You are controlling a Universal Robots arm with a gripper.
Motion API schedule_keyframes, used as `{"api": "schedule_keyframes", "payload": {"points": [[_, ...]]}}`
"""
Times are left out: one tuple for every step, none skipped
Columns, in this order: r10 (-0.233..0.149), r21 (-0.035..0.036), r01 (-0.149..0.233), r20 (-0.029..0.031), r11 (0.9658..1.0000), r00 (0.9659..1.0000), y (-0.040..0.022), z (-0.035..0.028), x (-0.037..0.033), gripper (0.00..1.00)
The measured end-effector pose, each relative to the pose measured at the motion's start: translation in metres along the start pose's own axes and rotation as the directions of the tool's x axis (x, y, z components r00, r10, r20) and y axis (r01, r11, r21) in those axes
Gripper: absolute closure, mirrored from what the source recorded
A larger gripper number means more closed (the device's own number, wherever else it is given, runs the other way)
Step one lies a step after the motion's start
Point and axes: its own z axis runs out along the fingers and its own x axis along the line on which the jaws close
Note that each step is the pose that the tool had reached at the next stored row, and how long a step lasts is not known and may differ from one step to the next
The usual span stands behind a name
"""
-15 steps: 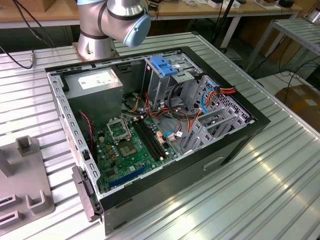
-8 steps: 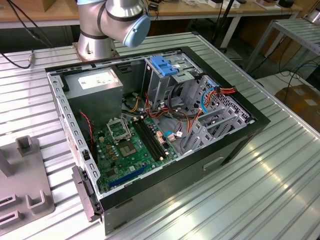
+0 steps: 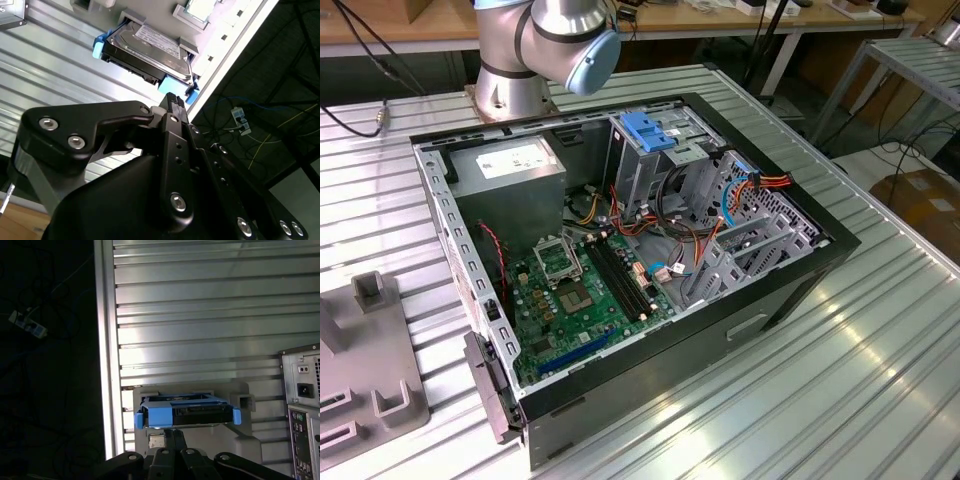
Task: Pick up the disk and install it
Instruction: 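Pick up the disk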
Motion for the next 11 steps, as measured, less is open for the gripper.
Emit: {"api": "schedule_keyframes", "payload": {"points": [[0.000,0.0000,0.000,0.0000,1.0000,1.0000,0.0000,0.0000,0.0000,0.90],[0.000,0.0000,0.000,0.0000,1.0000,1.0000,0.0000,0.0000,0.0001,0.90],[0.000,0.0000,0.000,-0.0001,1.0000,1.0000,0.0000,0.0000,0.0001,0.90],[0.000,0.0000,0.000,-0.0001,1.0000,1.0000,0.0000,0.0000,0.0001,0.90],[0.000,0.0000,0.000,0.0000,1.0000,1.0000,0.0000,0.0000,0.0002,0.90],[0.000,0.0000,0.000,0.0000,1.0000,1.0000,0.0000,0.0000,0.0002,0.90],[-0.002,-0.0001,0.002,-0.0001,1.0000,1.0000,0.0000,0.0000,0.0002,0.90],[-0.008,-0.0002,0.008,-0.0004,1.0000,1.0000,0.0000,0.0000,0.0002,0.90],[-0.016,-0.0003,0.016,-0.0008,0.9999,0.9999,0.0000,0.0000,0.0002,0.90],[-0.025,-0.0006,0.025,-0.0012,0.9997,0.9997,0.0000,0.0000,0.0002,0.90],[-0.050,-0.0013,0.050,-0.0022,0.9987,0.9987,0.0000,0.0000,0.0002,0.90]]}}
